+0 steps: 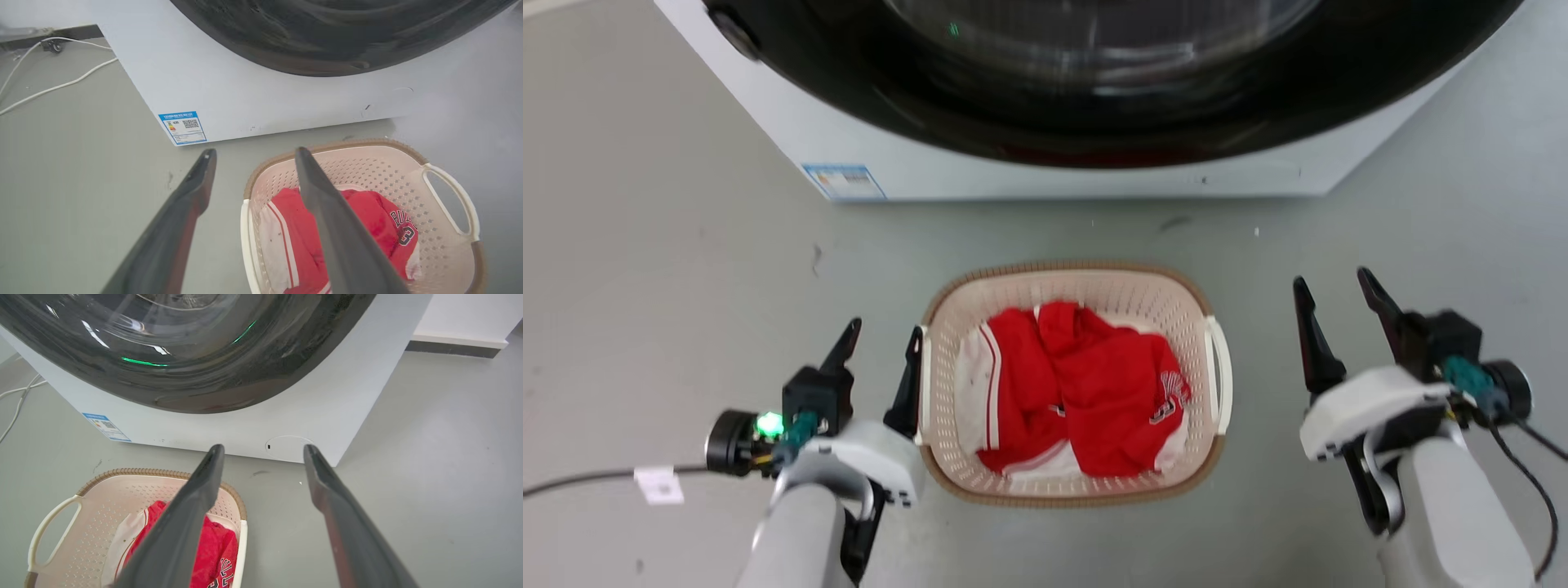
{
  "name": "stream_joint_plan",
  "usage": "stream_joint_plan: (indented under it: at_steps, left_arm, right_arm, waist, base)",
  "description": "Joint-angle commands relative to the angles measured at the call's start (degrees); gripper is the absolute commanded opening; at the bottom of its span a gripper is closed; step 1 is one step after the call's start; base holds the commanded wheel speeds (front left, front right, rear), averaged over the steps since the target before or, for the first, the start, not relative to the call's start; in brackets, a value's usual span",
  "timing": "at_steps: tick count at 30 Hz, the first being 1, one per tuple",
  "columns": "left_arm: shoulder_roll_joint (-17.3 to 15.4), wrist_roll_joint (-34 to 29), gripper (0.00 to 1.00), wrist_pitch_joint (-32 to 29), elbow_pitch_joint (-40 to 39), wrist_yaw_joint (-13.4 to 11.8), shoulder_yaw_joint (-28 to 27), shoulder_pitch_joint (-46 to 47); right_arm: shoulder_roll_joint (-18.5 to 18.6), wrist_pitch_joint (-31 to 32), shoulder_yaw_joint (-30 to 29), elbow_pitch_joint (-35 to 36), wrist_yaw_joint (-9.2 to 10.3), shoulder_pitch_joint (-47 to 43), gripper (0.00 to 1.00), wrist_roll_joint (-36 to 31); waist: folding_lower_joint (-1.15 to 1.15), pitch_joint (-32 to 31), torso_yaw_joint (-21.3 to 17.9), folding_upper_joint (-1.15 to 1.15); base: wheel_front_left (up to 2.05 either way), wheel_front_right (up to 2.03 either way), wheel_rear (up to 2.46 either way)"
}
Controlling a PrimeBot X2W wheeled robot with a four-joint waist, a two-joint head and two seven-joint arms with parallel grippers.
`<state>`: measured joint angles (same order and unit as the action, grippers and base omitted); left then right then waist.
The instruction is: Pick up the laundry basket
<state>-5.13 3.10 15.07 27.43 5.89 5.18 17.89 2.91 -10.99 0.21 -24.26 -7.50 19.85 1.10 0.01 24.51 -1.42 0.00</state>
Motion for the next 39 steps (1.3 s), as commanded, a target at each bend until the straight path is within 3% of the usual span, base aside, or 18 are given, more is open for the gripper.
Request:
stream_joint_plan:
  at_steps: [1, 10, 20, 39]
  left_arm:
    - [-0.38, -0.09, 1.00, 0.15, 1.17, 0.07, -0.10, 1.31]
    - [-2.40, -0.42, 1.00, 0.15, 16.09, 0.64, 0.56, 11.54]
    - [-3.16, -1.29, 1.00, 0.15, 27.15, 1.15, 3.39, 20.70]
    - [-2.96, -2.11, 1.00, 0.15, 39.51, 1.45, 8.76, 31.40]
  right_arm:
    - [-0.05, 0.20, 0.13, -0.92, 0.02, 1.55, 1.00, 0.01]
    - [-0.04, 3.44, 0.59, -15.18, 0.02, 11.91, 1.00, 1.05]
    - [-0.04, 4.38, 4.21, -28.21, 0.02, 20.04, 1.00, 3.85]
    - [-0.03, 8.90, 9.13, -43.12, 0.02, 30.65, 1.00, 6.84]
  waist:
    - [-0.01, 4.05, -0.62, 0.00]
    - [-0.01, 11.02, -1.25, 0.00]
    - [-0.01, 16.91, 0.02, 0.00]
    - [-0.01, 23.36, 1.78, 0.00]
  base:
    - [0.00, 0.00, 0.00]
    - [0.00, 0.00, 0.00]
    - [0.00, 0.00, 0.00]
    - [0.00, 0.00, 0.00]
